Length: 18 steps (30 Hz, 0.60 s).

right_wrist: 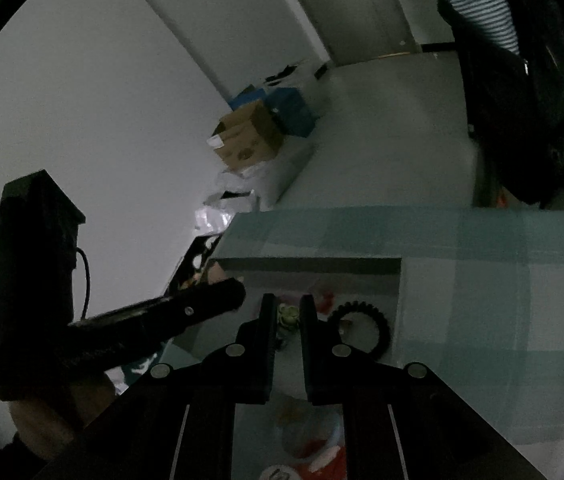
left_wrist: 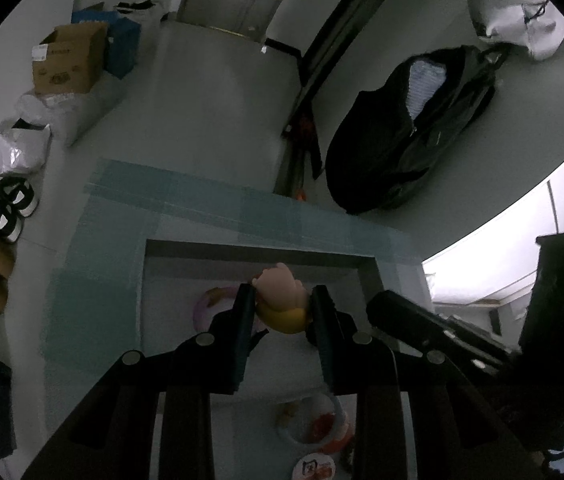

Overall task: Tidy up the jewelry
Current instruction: 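Carry the yellow duck toy over the grey box with the left tool, then open the left tool to drop the duck into the box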

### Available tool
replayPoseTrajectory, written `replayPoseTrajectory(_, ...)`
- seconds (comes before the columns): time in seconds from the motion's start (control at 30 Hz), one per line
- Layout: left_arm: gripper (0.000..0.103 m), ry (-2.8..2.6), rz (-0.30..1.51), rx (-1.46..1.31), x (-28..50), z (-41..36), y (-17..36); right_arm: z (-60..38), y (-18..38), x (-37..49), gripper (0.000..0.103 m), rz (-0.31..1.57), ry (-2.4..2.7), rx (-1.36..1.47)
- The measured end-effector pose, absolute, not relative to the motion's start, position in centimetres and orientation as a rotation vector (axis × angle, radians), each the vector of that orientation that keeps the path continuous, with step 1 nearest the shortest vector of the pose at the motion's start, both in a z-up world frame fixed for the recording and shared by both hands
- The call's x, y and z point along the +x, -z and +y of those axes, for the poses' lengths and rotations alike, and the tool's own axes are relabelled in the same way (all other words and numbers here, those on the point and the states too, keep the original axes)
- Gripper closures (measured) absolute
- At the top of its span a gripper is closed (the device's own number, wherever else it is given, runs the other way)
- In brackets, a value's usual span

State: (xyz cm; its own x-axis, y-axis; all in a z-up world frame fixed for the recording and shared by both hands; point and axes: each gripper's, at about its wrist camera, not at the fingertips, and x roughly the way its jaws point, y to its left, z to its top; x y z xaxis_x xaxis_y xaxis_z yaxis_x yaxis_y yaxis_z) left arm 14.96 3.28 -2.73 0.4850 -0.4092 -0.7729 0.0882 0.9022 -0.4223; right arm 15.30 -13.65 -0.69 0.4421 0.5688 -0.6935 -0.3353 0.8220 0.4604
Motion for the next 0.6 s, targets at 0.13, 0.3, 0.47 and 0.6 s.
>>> replayPoseTrajectory(0.13, 0.079, 0.309, 1.052, -0.331, 15.1, 3.0, 3.4, -14.2, 1.3, 15.9, 0.093, 0.976, -0.56, 0.3)
replayPoseTrajectory(0.3, 0.079, 0.31, 1.07, -0.325, 15.3, 2.7, 3.7, -14.4, 2.1, 16.5, 0.093, 1.009, -0.542, 0.325)
replayPoseTrajectory(0.47, 0.079, 0.294, 1.084, -0.326, 15.4, 2.7, 4.1, -14.6, 1.9, 16.5, 0.093, 1.002, -0.548, 0.322)
replayPoseTrajectory(0.6, 0.079, 0.302, 1.086, -0.343, 15.5, 2.8, 4.2, -14.5, 2.0, 16.4, 0.09, 1.005, -0.534, 0.317)
